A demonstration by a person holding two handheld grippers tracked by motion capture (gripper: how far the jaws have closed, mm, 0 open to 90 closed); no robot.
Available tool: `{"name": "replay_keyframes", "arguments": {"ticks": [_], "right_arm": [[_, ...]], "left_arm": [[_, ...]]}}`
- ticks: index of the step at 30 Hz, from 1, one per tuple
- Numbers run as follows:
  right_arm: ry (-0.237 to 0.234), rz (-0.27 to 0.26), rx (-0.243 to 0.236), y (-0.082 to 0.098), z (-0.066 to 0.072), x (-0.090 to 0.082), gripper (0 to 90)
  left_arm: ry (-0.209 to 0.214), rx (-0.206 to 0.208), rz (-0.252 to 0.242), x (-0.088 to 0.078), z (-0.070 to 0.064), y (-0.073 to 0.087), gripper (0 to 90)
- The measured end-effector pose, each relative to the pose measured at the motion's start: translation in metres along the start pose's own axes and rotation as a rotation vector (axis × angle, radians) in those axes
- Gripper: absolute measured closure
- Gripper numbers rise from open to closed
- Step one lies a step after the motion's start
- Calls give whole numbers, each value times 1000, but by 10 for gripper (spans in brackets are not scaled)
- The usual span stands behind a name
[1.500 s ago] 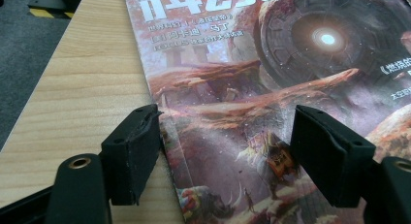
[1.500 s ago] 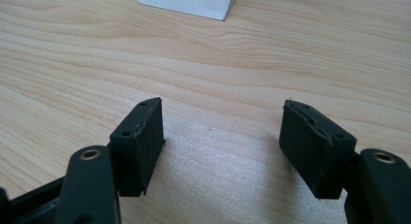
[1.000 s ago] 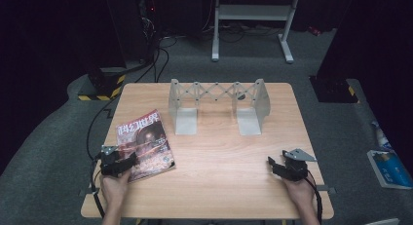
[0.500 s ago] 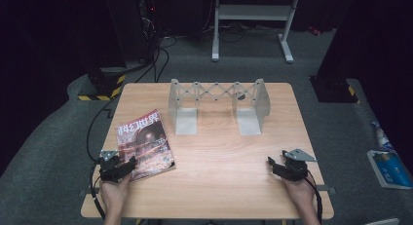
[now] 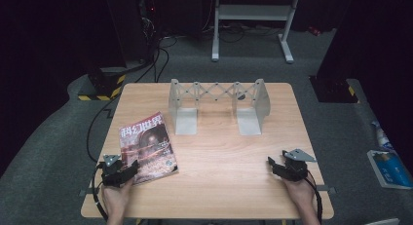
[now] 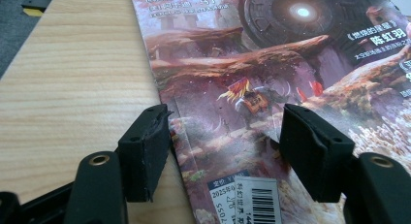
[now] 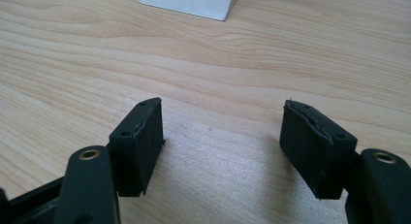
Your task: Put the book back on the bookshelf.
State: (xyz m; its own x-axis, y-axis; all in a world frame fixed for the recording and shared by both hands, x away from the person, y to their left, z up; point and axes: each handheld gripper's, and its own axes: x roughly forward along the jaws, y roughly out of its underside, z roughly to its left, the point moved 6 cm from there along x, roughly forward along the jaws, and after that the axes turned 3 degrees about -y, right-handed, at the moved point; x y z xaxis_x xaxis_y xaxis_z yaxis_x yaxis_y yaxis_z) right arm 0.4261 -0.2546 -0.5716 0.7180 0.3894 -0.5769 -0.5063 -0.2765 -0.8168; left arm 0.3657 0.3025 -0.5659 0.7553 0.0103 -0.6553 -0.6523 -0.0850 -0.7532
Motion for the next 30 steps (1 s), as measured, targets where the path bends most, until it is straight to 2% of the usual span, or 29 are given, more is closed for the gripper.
{"name": "replay_keyframes", "arguments": {"ticks": [9,13,18,30], "right_arm": [[-1,0,1,0,0,0,322],[-1,0,0,0,0,0,322],[-2,0,-2,0,0,0,322],[-3,-1,-4,0,0,0,322]], "left_arm": [[24,22,2,-15,-14,14,352],[23,19,5,-20,-17,18,352],[21,38,5,-29,-21,26,357],[39,46,-3,-52,-30,47,357]]}}
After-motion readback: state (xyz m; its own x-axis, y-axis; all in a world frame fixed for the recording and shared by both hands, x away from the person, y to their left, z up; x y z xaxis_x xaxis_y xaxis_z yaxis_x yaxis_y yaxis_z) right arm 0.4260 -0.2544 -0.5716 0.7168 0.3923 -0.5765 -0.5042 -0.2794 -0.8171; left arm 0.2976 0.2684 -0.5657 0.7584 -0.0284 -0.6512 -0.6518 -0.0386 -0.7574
